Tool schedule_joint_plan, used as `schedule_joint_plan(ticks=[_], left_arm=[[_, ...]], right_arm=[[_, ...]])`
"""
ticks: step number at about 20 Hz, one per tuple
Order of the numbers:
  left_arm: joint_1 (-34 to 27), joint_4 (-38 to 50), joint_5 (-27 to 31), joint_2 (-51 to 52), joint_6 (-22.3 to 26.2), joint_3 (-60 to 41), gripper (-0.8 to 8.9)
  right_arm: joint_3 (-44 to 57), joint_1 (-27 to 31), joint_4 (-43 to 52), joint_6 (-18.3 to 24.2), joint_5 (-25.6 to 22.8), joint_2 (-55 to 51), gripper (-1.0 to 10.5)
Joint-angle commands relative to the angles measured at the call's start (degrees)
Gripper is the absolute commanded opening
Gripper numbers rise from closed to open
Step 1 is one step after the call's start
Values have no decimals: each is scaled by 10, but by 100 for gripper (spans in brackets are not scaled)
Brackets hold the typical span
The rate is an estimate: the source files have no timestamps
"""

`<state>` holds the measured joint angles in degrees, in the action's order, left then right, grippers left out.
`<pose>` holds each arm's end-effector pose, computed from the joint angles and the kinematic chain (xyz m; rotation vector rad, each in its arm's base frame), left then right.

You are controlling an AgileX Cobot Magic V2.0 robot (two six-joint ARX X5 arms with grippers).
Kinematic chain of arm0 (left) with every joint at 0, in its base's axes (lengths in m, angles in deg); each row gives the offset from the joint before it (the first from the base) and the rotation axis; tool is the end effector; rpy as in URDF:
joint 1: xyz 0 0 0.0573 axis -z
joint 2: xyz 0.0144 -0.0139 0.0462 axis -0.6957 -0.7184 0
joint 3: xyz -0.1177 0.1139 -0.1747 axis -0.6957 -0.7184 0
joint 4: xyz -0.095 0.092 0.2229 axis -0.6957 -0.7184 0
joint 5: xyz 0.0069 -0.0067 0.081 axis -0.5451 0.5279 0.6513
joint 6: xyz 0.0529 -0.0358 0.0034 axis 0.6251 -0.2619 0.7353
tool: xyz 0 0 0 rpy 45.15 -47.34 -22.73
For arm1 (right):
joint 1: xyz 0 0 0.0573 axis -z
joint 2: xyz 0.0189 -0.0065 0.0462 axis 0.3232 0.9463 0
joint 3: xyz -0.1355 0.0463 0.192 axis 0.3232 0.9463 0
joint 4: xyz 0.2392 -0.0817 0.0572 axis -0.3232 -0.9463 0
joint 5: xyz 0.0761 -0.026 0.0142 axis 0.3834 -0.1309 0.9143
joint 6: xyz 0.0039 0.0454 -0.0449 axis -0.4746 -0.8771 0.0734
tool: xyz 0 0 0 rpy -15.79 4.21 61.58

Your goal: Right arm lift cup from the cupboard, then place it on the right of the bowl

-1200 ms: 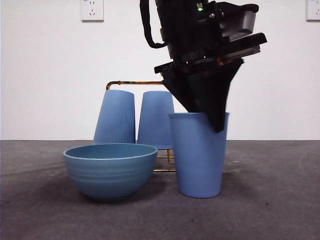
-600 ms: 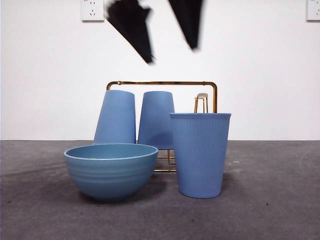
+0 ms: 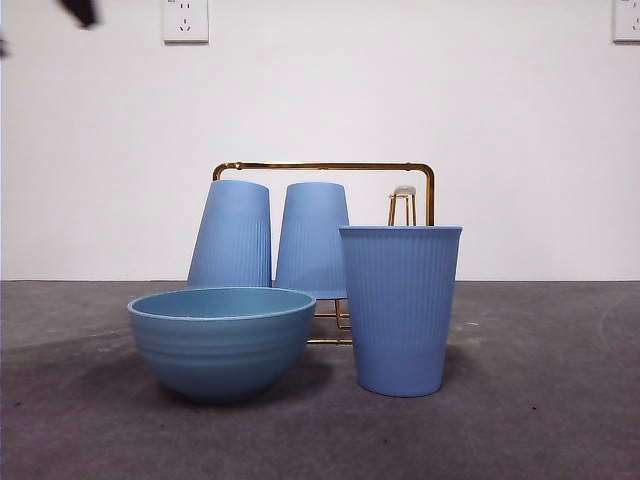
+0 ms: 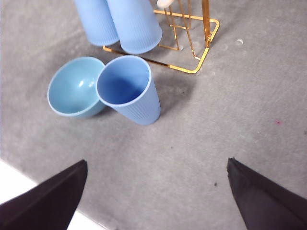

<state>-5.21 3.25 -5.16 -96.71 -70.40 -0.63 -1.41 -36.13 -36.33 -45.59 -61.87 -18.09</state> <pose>0.1471 -0.1095 0.3103 0.1705 0.7556 -0.4313 0.1175 0.0508 0.3077 0.1038 0.7527 0.5440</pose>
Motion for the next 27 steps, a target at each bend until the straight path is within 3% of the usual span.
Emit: schedule_joint_plan(ticks=[1, 4, 8, 9, 10, 11, 22, 24, 27], left_arm=[[-8, 29, 21, 99, -14, -48, 470], [-10, 37, 34, 200, -14, -79, 469], [-10, 34, 36, 251, -14, -80, 454], [-10, 30, 36, 254, -14, -80, 305], [-10, 27, 35, 254, -15, -80, 35], [-10, 28, 35, 254, -21, -80, 28], [-13, 45, 35, 261, -27, -91, 8], [-59, 102, 23, 275, -3, -145, 8], [-183, 325, 14, 329, 42, -318, 8]], right_arm=[[-10, -2, 5, 30, -2, -16, 473], [-10, -2, 5, 44, -5, -41, 473], [-10, -2, 4, 42, -8, -47, 472], [-10, -2, 4, 40, -8, -47, 379], [-10, -2, 4, 40, -8, -47, 114], [-10, -2, 5, 41, -9, -47, 12], [-10, -2, 4, 39, -12, -47, 19], [-10, -2, 4, 40, -12, -47, 19], [-10, -2, 4, 40, -12, -47, 19]])
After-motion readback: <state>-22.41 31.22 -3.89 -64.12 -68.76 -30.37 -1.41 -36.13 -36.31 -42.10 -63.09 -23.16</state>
